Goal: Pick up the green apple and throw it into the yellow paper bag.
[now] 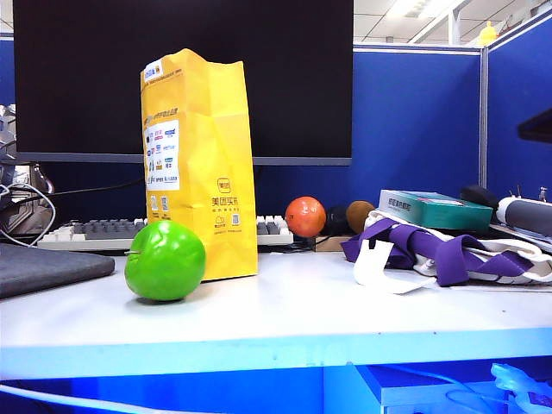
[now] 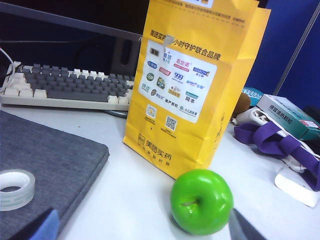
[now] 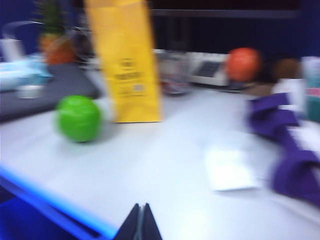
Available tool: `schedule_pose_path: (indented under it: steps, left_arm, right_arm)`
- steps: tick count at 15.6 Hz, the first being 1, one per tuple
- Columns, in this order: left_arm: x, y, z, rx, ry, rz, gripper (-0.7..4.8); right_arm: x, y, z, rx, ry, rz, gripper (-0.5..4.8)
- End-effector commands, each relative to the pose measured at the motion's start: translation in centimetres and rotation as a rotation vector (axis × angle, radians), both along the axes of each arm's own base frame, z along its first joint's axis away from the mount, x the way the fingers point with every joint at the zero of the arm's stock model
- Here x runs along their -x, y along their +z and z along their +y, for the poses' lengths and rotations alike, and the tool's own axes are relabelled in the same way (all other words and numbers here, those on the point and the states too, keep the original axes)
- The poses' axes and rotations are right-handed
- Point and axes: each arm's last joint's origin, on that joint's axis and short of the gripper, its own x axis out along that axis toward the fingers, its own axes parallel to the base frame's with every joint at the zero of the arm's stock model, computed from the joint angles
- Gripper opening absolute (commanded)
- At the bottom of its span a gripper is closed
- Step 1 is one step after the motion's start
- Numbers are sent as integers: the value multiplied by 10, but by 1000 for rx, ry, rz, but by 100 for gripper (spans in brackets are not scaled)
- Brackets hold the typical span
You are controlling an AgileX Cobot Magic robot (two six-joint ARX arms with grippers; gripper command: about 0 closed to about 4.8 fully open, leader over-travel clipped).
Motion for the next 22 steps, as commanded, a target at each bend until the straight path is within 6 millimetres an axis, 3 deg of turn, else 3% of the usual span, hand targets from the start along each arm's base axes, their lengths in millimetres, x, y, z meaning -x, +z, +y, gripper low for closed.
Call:
schedule_pose_path:
  steps: [1,9,17,20,22]
  left_arm:
    - [2,7,-1,0,-26,-26,479]
    - [14,48,0,4,-31,-115,479]
    - [17,55,0,29,-35,-96,479]
    - [17,56,-1,45,-80,-81,479]
    - [14,73,-2,7,-97,-18,479]
  right_arm:
    - [1,-1,2,-17,99,1,-1]
    - [1,4,2,-37,72,-50,-1]
    - [1,7,2,-56,67,-66,-1]
    - [0,9,0,-179,6,-5,8]
    - [0,19,-2,-278,-52,-65,212]
